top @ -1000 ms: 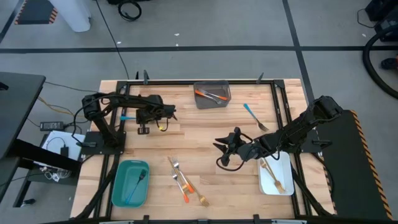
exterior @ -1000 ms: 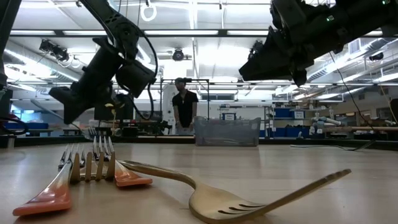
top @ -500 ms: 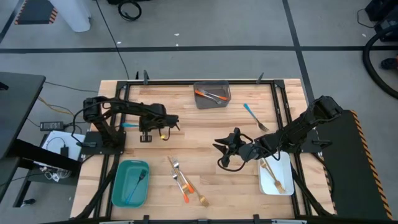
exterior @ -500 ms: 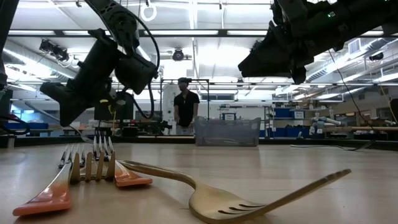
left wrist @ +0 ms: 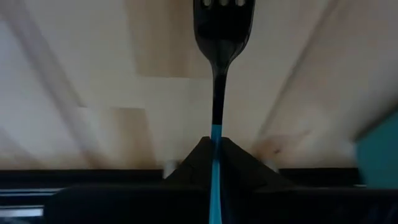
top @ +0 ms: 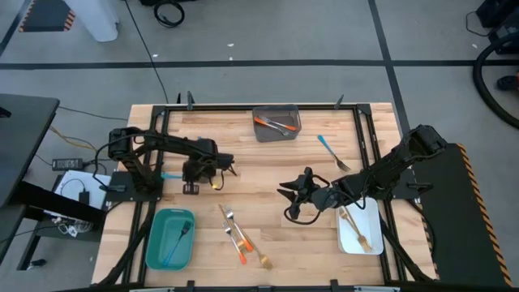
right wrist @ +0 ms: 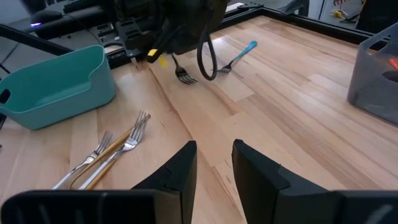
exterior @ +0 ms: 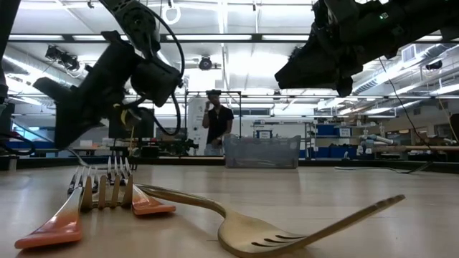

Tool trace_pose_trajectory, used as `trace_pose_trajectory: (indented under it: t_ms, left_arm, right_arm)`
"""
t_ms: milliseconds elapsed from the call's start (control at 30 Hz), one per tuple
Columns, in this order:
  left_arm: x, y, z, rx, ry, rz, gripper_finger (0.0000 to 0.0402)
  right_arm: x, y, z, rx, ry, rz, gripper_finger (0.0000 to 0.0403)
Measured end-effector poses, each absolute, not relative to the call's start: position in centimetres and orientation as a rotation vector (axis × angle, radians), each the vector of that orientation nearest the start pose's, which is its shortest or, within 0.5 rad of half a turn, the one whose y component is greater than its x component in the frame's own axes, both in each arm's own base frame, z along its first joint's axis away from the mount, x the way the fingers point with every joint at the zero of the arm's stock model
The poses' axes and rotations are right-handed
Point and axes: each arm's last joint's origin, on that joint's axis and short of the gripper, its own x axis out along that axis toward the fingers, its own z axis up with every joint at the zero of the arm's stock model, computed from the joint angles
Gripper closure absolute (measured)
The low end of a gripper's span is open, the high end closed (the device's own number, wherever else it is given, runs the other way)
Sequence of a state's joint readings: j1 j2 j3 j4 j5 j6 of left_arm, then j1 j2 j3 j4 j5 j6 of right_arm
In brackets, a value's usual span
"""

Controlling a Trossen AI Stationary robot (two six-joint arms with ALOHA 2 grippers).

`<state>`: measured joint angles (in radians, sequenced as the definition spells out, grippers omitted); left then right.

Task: Sort silverware by color (type)
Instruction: Put the blue fork into the green bin

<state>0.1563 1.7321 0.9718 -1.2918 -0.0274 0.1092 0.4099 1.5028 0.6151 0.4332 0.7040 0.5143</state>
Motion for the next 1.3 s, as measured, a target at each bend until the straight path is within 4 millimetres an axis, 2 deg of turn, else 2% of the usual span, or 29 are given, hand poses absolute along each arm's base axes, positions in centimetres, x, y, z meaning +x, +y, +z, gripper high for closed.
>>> trace_pose_trajectory:
  t_ms: [200,333,600,733,1033,1300]
  left_arm:
    - [23.4,3.2,15.3,-0.227,2.044,0.005,0.0375]
    - [23.9,2.2,16.0,-0.195,2.021,-0.005,0.0375]
    - [26.6,-0.6,19.6,-0.099,1.859,-0.046,0.0375]
    - [27.1,-2.3,20.7,-0.048,1.783,-0.066,0.0375]
    - [25.3,-6.7,23.1,0.019,1.627,-0.132,0.0375]
    - [23.7,-9.4,25.1,-0.023,1.509,-0.142,0.0375]
  right_arm:
    - [26.8,9.6,17.5,0.266,0.301,-0.378,0.0294]
    - [26.7,9.8,17.5,0.266,0.302,-0.371,0.0294]
    - [26.7,9.9,17.5,0.263,0.309,-0.369,0.0294]
    - [26.5,10.3,17.5,0.261,0.308,-0.355,0.0294]
    - [26.3,11.1,17.6,0.268,0.291,-0.331,0.0294]
    - [26.3,11.1,17.8,0.276,0.274,-0.329,0.0294]
